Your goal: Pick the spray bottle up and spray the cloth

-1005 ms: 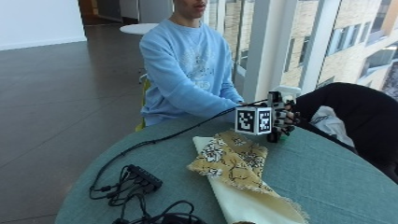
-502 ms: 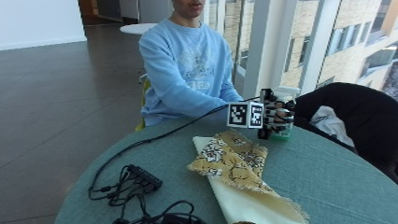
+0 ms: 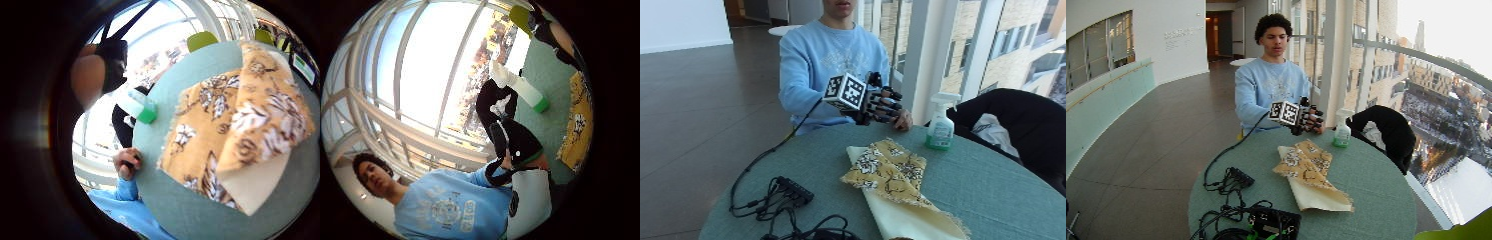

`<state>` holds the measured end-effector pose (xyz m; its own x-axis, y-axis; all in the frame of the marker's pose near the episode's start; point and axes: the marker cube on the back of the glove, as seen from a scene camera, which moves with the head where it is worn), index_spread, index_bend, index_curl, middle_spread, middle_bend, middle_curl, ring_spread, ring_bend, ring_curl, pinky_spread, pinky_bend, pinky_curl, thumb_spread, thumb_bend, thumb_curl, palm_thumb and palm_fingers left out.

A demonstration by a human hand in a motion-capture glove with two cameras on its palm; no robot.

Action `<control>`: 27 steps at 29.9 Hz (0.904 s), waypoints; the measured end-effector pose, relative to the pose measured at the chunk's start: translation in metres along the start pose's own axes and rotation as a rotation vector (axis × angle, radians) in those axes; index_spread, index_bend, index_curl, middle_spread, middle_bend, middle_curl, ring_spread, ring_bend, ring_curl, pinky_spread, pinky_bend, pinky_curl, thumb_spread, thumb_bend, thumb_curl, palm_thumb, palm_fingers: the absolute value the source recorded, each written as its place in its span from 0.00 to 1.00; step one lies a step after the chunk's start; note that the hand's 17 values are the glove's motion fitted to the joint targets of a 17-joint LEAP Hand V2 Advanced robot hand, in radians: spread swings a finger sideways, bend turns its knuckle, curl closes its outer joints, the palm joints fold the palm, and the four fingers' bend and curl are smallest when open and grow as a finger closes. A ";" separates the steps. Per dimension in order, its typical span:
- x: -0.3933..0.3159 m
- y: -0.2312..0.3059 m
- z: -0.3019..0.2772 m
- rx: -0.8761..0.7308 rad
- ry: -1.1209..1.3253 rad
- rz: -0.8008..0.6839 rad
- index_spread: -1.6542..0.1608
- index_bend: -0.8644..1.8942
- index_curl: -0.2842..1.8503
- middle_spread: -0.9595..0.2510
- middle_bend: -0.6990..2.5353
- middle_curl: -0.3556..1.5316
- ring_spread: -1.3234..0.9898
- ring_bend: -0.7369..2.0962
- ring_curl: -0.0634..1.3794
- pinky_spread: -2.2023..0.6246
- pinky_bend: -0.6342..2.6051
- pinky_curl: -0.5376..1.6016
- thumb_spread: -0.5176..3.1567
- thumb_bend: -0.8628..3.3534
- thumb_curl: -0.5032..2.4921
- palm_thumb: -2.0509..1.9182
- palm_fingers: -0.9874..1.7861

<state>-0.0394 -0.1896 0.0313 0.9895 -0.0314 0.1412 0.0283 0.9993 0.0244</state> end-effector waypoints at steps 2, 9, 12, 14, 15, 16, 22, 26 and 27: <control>0.007 0.013 -0.021 0.013 0.077 0.011 0.74 0.35 0.26 0.73 0.30 0.44 0.54 0.40 0.30 0.82 0.29 0.43 0.42 0.20 0.33 0.71 0.63; 0.055 0.060 -0.081 0.045 0.261 0.110 0.74 0.36 0.26 0.73 0.30 0.43 0.55 0.39 0.30 0.83 0.27 0.42 0.43 0.20 0.32 0.71 0.63; 0.072 0.080 -0.099 0.054 0.318 0.139 0.74 0.36 0.26 0.73 0.30 0.43 0.55 0.38 0.30 0.83 0.27 0.42 0.43 0.20 0.32 0.71 0.63; 0.081 0.093 -0.107 0.053 0.357 0.152 0.74 0.36 0.27 0.73 0.30 0.43 0.55 0.38 0.29 0.83 0.27 0.42 0.43 0.20 0.32 0.71 0.63; 0.084 0.099 -0.110 0.048 0.377 0.157 0.74 0.36 0.27 0.73 0.30 0.43 0.55 0.38 0.29 0.83 0.26 0.42 0.43 0.20 0.32 0.71 0.64; 0.087 0.103 -0.114 0.043 0.396 0.159 0.74 0.36 0.27 0.73 0.30 0.43 0.55 0.38 0.29 0.83 0.26 0.42 0.43 0.20 0.31 0.71 0.64; 0.098 0.118 -0.126 0.025 0.469 0.159 0.74 0.36 0.27 0.73 0.30 0.43 0.56 0.37 0.29 0.84 0.26 0.41 0.44 0.20 0.31 0.71 0.64; 0.101 0.121 -0.128 0.030 0.484 0.152 0.74 0.36 0.27 0.73 0.30 0.43 0.56 0.37 0.29 0.84 0.25 0.41 0.44 0.20 0.31 0.71 0.64; 0.101 0.120 -0.129 0.031 0.485 0.147 0.74 0.36 0.27 0.73 0.30 0.43 0.56 0.37 0.29 0.84 0.25 0.41 0.44 0.20 0.31 0.71 0.64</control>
<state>0.0828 -0.0699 -0.0790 0.9349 0.1294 -0.3305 -0.1129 0.9912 0.0687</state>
